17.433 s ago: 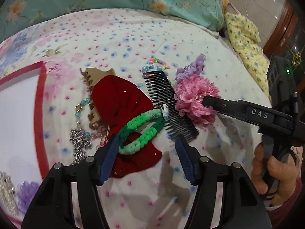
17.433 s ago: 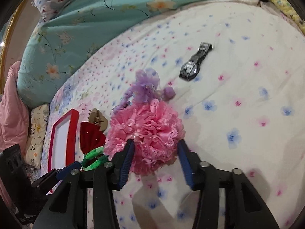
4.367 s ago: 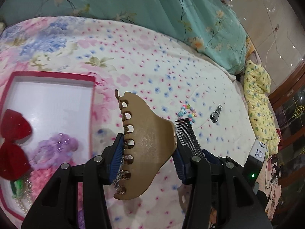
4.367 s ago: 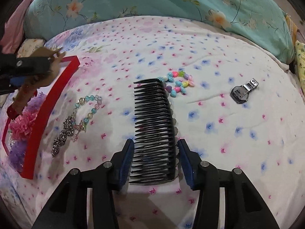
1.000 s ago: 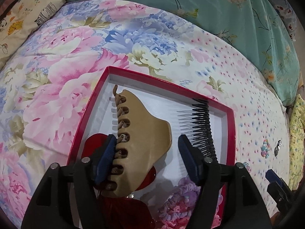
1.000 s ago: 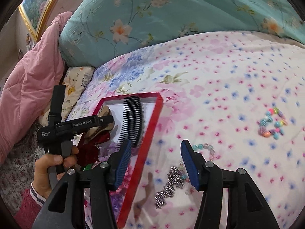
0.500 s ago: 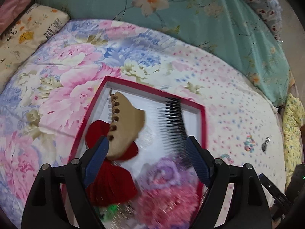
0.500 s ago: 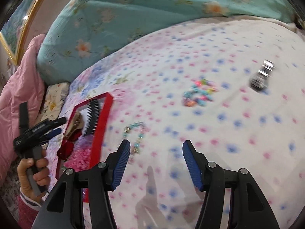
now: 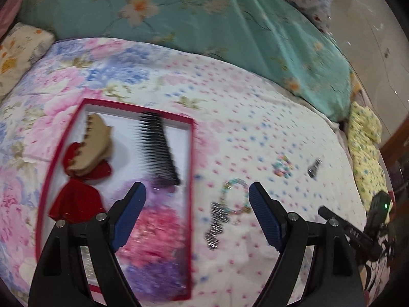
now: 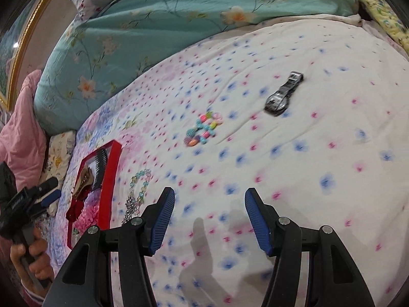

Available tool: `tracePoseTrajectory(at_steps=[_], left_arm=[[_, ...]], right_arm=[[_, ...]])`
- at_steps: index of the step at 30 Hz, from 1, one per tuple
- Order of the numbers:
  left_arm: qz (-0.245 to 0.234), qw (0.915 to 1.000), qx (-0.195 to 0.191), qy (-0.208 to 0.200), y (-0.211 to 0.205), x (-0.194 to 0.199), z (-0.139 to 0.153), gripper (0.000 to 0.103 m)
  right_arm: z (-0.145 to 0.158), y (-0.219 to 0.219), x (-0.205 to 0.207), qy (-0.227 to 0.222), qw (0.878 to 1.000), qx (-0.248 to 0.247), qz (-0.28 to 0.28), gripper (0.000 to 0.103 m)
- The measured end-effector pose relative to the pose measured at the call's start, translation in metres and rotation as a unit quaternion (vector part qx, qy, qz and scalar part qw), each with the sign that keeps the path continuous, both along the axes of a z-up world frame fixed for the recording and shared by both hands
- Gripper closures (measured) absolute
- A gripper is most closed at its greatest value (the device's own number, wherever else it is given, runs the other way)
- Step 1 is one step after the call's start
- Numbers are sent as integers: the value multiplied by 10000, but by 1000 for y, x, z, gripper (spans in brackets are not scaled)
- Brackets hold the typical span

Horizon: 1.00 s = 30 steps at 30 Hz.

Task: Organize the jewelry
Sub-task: 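Move both tools toward the beaded bracelet and pastel bead bracelet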

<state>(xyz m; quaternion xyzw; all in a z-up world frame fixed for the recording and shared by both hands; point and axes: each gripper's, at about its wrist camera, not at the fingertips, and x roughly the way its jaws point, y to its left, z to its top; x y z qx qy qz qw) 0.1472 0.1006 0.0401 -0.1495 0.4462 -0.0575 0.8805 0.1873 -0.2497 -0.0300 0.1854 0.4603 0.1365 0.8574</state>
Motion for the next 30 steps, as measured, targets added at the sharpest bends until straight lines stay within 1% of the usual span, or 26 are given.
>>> tracePoseTrajectory(at_steps=[4, 8, 12, 16, 20, 22, 24, 27, 28, 29, 30], left_arm=[[-252, 9997, -23, 50, -23, 1, -3, 20], [-374, 9992, -50, 164, -40, 2, -10, 20], [-514, 9983, -39, 279, -56, 5, -21, 20], [-722, 9964, -47, 448, -75, 12, -36, 20], [-932, 9939, 141, 575, -96, 22, -52, 20], [-950, 9931, 289, 616, -102, 27, -60, 20], [-939, 9925, 413, 666, -105, 33, -67, 20], [-931, 9916, 429, 783, -107, 44, -79, 20], [-935, 9912, 441, 823, -108, 47, -84, 22], [-956, 9907, 449, 852, -109, 50, -88, 33], [-1012, 9896, 467, 910, -111, 52, -92, 48]], right_arm=[[1, -15, 2, -15, 9998, 16, -180, 43], [-2, -28, 4, 51, 9992, 75, -399, 43], [-3, -30, 8, 56, 9989, 175, -438, 43], [-3, -20, 18, -14, 9992, 169, -354, 43], [-7, -1, 41, -95, 9998, 118, -164, 43], [-11, 7, 55, -66, 9999, 54, -80, 46], [-17, 18, 71, -38, 10000, -55, 22, 46], [-26, 31, 90, 19, 9995, -255, 163, 46], [-29, 35, 95, 28, 9993, -327, 197, 46], [-31, 39, 99, 18, 9989, -401, 236, 46], [-32, 43, 103, -12, 9984, -486, 284, 46]])
